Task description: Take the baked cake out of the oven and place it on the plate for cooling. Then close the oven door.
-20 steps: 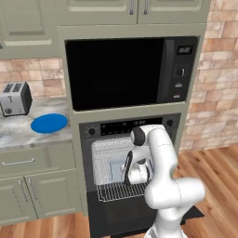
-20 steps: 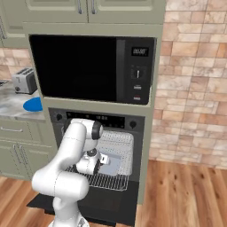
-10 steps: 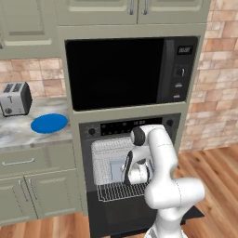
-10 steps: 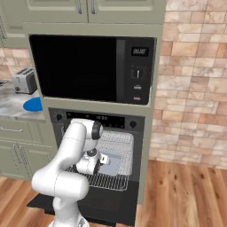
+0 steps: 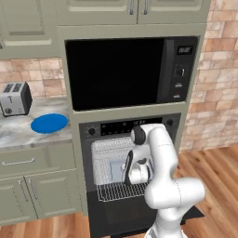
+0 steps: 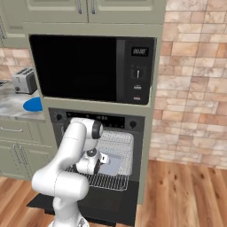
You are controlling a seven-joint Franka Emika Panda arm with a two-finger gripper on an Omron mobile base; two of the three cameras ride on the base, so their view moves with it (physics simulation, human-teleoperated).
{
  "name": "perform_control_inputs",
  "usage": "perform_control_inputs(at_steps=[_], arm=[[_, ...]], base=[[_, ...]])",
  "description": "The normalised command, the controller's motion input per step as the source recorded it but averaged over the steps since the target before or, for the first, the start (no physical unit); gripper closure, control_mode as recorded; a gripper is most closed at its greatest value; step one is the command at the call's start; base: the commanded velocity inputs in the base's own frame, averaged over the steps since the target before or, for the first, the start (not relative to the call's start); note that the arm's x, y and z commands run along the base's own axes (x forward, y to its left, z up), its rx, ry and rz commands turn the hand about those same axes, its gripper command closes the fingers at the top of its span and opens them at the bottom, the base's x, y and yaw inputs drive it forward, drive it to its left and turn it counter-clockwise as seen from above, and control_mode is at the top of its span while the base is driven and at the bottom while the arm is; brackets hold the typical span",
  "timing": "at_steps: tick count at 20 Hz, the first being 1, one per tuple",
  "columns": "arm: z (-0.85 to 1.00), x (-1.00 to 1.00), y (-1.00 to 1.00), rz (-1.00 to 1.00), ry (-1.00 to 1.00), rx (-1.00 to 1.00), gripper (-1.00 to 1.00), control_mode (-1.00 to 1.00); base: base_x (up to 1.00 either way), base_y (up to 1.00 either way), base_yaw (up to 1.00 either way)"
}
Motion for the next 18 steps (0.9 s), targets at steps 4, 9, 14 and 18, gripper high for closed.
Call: perform_control_inputs(at_steps=[4, 9, 14, 18], arm=[[0.39, -0.48, 0.0, 0.05, -0.13, 0.0, 1.0, -1.0], [0.42, -0.72, 0.0, 0.03, -0.07, 0.0, 1.0, -1.0], [0.45, -0.9, 0.0, 0.02, -0.06, -0.01, 1.0, -1.0], [0.46, -0.82, 0.0, 0.0, -0.04, -0.01, 1.0, -1.0]], base=[[0.0, 0.0, 0.0], [0.0, 0.0, 0.0], [0.0, 0.0, 0.0], [0.0, 0.0, 0.0]])
